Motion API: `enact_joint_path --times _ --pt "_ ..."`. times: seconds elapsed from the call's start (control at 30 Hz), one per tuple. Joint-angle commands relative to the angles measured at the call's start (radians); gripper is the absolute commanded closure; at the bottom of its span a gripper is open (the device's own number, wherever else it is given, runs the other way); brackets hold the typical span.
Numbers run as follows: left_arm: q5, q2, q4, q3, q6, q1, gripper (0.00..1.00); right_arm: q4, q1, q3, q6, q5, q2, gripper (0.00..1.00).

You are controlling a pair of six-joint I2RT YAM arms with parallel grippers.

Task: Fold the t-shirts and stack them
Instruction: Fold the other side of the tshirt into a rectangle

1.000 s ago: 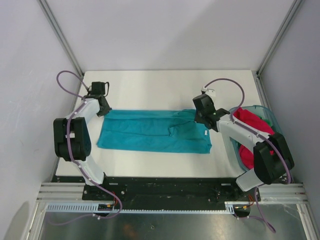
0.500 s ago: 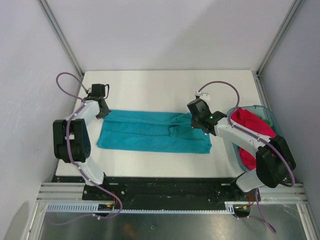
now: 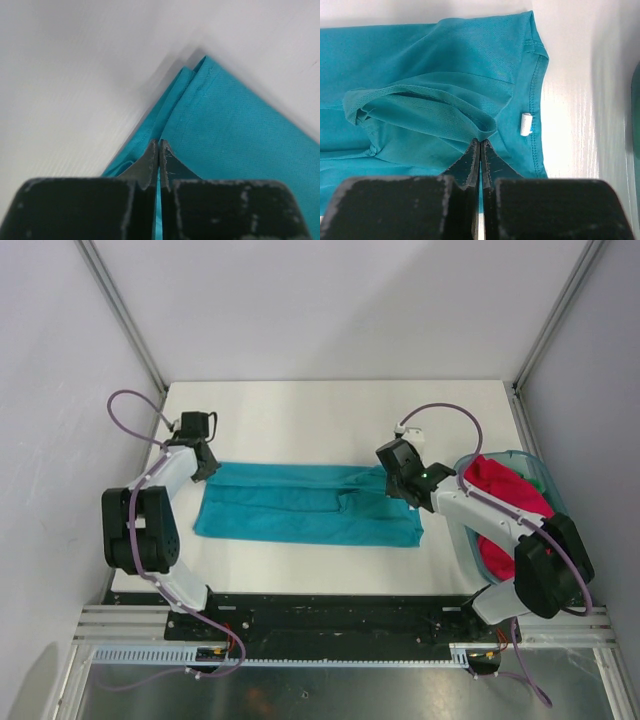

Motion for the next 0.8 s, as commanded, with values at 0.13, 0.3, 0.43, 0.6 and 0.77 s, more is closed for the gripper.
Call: enact_joint_path --times 0.13,0.3,0.43,0.6,0.77 --pt "-0.014 -0.067 0.005 -0.039 -0.029 0.011 1.0 -0.031 0.02 -0.019 0.041 0.033 -0.059 1.0" --pt "-0.013 -0.075 0.003 -0.061 -0.04 0.011 1.0 -0.033 0.029 -0.034 0.055 0.032 -0.061 1.0" --pt "-0.009 -0.068 0.001 -0.066 -0.043 0.011 1.0 -0.031 0.043 -0.042 0.064 0.03 -0.054 1.0" --pt "-0.007 -0.069 -0.003 -0.064 -0.05 0.013 1.0 -0.036 0.047 -0.046 0.067 0.039 -0.059 1.0" --pt "-0.011 -0.096 -0.011 -0.056 -0.043 0.018 1.0 -0.042 0.039 -0.047 0.055 0.041 -0.104 1.0"
